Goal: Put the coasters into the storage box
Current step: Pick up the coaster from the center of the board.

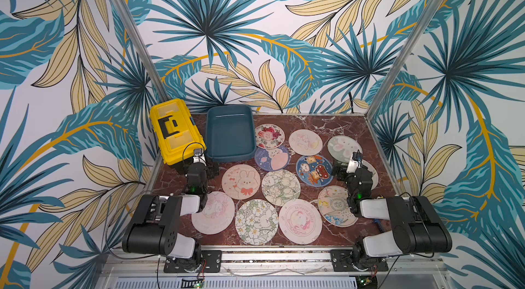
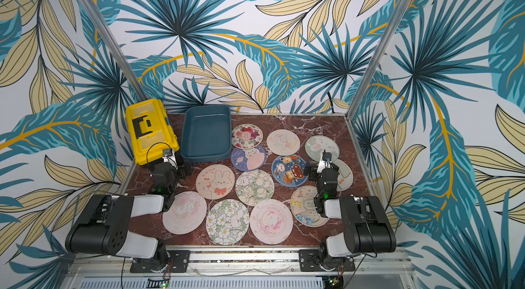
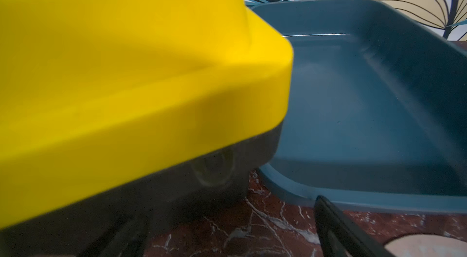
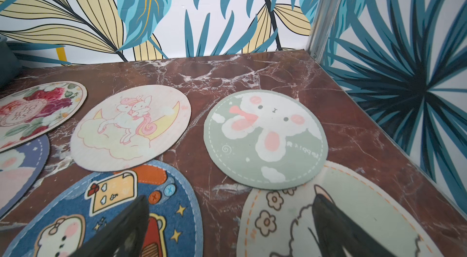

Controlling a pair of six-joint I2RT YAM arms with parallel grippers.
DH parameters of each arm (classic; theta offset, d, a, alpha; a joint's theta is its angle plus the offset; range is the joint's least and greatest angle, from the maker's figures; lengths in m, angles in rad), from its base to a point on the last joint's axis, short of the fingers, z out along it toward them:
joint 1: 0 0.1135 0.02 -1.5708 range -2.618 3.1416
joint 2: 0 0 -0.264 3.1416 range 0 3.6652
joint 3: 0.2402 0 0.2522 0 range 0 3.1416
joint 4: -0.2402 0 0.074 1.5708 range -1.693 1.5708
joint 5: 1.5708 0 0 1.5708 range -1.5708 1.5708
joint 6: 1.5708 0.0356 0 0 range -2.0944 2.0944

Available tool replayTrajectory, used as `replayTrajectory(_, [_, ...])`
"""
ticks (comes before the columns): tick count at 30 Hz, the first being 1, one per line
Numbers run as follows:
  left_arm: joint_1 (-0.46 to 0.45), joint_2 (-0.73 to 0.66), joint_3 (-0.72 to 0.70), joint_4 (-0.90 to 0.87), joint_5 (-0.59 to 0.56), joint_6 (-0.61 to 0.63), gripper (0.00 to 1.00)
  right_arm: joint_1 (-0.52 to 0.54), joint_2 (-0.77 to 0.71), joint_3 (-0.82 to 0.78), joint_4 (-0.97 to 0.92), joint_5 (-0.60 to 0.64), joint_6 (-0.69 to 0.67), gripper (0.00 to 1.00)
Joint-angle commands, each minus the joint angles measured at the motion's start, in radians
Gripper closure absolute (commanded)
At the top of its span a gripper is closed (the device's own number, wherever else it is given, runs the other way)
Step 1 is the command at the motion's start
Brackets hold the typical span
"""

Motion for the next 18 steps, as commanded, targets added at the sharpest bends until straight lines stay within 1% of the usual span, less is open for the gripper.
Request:
replayTrajectory(1, [-0.013,-0.07,0.037,0.006,-0.043,0.034,0.01,0.005,-0.073,-0.013,0.038,0.033,0.004,0.01])
replayTrajectory(5, [-0.047,-0.117,0.073,-0.101,-0.062,0.049,0.01,0.005,-0.155,0.036,-0.134,0.046,0.002,0.01])
replayTrajectory(9, [-0.083,-0.172,0.076,-0.15,-0.088,0.044,0.0,0.005,-0.236,0.091,-0.32,0.055,0.029,0.01])
replayTrajectory(12, [-0.104,-0.252,0.084,-0.243,-0.091,-0.006,0.0,0.005,-0.3,0.142,-0.488,0.053,0.075,0.01])
replayTrajectory(14, [-0.11,-0.315,0.098,-0.338,-0.087,-0.066,0.01,0.005,-0.325,0.195,-0.631,0.04,0.111,0.01])
replayTrajectory(18, [-0.118,-0.403,0.122,-0.486,-0.051,-0.152,0.01,0.006,-0.308,0.318,-0.865,0.011,0.179,0.01])
